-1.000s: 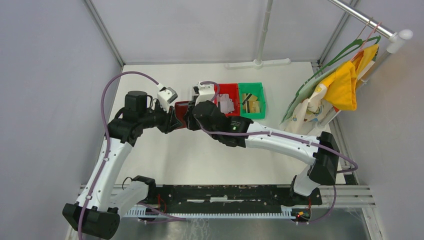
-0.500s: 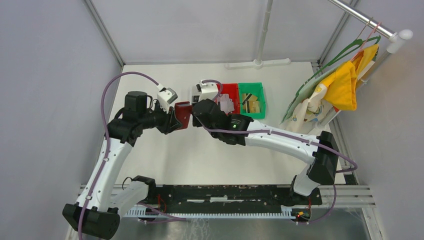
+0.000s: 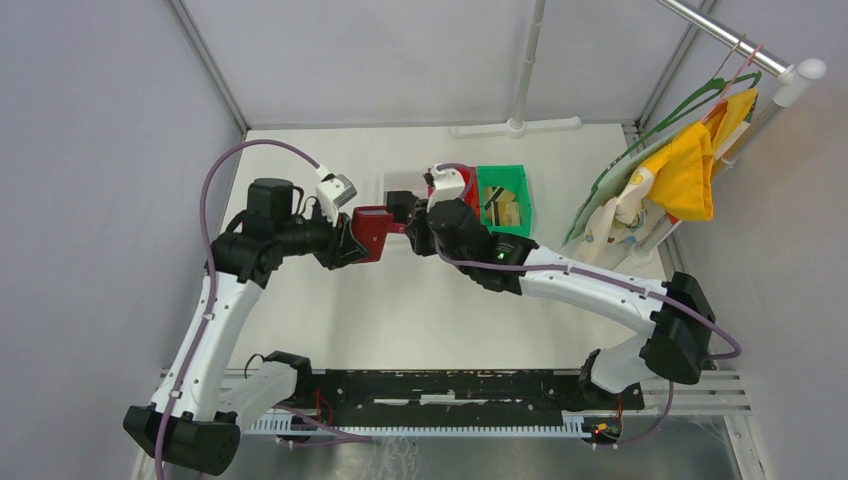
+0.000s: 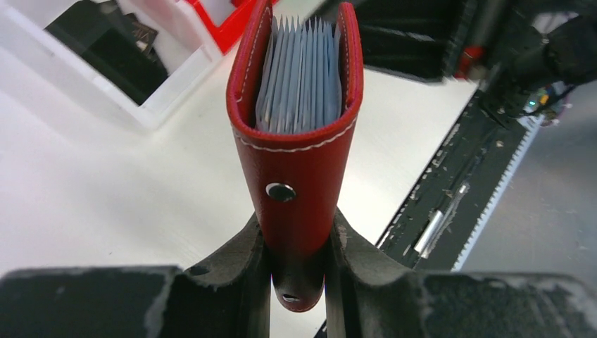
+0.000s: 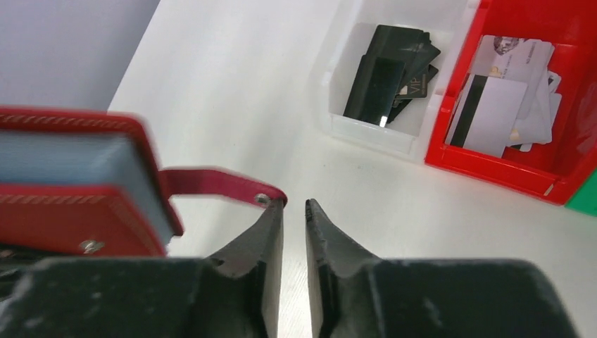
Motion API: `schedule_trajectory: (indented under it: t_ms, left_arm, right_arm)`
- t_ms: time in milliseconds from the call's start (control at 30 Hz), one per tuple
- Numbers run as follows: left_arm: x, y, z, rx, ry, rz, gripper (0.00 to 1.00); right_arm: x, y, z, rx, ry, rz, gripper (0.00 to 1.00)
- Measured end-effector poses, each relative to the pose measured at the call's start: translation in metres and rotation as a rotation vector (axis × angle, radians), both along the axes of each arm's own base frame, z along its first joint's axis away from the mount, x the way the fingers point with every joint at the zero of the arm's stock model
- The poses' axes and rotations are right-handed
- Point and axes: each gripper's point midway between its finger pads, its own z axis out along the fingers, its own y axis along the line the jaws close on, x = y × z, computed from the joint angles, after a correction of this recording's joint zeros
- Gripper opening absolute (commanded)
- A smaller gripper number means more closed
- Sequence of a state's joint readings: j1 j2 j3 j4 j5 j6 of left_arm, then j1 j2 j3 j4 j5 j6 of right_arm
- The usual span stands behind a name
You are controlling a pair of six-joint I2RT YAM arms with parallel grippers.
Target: Take the credit cards out of the card holder
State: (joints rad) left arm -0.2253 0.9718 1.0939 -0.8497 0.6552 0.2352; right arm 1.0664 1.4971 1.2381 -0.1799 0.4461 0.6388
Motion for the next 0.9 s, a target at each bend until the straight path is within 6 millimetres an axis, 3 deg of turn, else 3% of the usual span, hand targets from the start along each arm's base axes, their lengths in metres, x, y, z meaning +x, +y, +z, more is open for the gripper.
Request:
schedule_trajectory:
  t_ms: [200,300,367,633,900]
  left_arm:
    - [-0.020,-0.016,0.015,-0.075,0.041,-0.135,0.02]
    - [-0.030,-0.022,0.022,-0.104,0.053,-0.200,0.02]
    - [-0.035,-0.024,0.024,-0.119,0.062,-0.230,0.02]
    - [-0.046,-0.030,0.033,-0.166,0.085,-0.294,0.02]
    - [-0.045,-0.039,0.052,-0.245,0.087,-0.304,0.02]
  right_arm:
    - [0.017,-0.014,-0.007,0.077,0.045,0.086,0.59]
    - [0.008,-0.008,-0.002,0.097,0.035,0.185,0.79]
    - [-0.002,-0.009,0.004,0.110,0.019,0.233,0.85]
    - [-0.040,-0.044,0.043,0.210,-0.105,0.311,0.88]
    - [-0.052,-0.059,0.041,0.339,-0.104,0.272,0.90]
